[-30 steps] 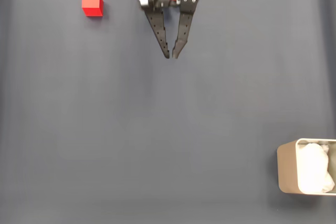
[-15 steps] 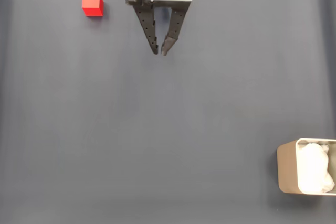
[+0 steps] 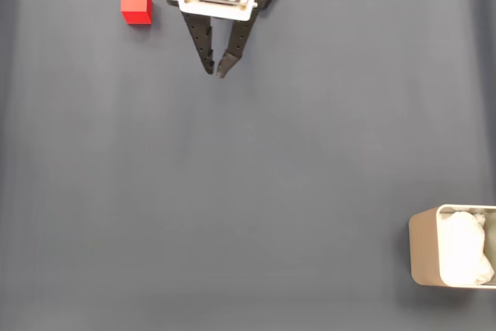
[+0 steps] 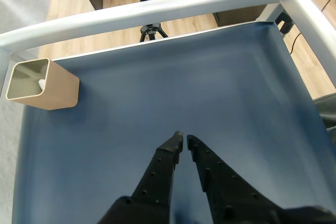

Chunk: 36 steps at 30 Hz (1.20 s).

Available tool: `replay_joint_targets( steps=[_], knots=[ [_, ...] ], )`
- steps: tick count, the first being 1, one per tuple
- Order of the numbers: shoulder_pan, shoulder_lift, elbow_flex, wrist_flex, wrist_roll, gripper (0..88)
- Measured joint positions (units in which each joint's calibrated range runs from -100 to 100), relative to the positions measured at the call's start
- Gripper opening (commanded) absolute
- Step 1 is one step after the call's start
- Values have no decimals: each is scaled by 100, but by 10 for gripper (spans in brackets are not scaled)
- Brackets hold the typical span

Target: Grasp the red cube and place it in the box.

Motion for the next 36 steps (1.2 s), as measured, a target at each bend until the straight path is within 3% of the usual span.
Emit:
replay_joint_targets(
  steps=[17, 36],
  knots=[
    [987, 0, 0, 247, -54, 0],
    [2856, -608, 823, 302, -161, 0]
  ],
)
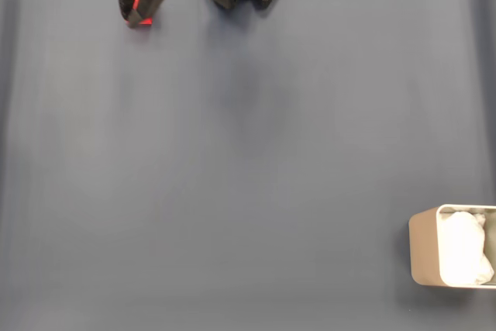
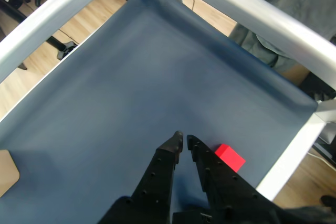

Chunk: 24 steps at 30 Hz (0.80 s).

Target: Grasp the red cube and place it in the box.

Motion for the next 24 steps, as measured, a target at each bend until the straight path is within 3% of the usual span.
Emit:
replay_joint_targets(
  steps=[24],
  knots=[
    [2226, -269, 796, 48, 103, 2]
  ],
)
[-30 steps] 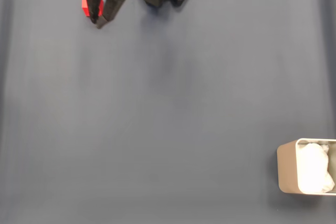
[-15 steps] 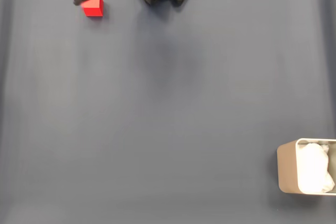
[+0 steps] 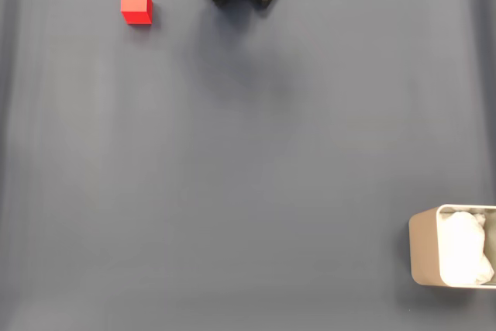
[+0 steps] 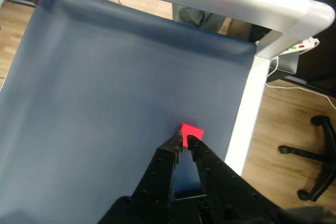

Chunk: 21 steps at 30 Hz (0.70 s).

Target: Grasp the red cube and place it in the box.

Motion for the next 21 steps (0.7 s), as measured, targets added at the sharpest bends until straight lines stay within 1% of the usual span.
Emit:
replay_joint_targets(
  steps=[8, 21],
  knots=[
    [564, -478, 615, 56, 0, 3],
    [712, -495, 1004, 80, 0, 118]
  ],
)
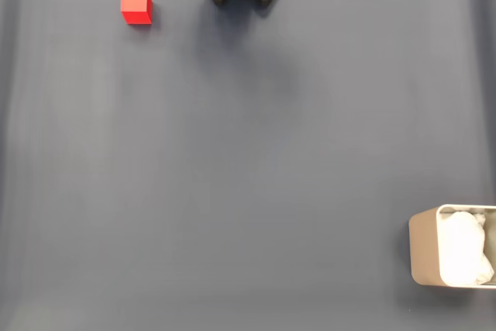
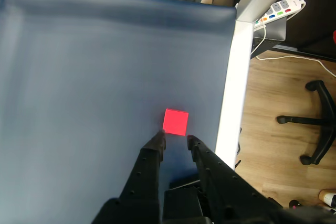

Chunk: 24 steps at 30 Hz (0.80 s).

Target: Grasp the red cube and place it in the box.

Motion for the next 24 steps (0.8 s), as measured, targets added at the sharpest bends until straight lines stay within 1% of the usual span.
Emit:
replay_joint_targets(
  steps=[6, 14, 21, 24],
  knots=[
    [37, 217, 154, 0, 0, 147],
    [96, 591, 253, -24, -73, 212],
    [215, 903, 515, -406, -230, 256],
    [215, 912, 669, -557, -234, 289]
  ],
)
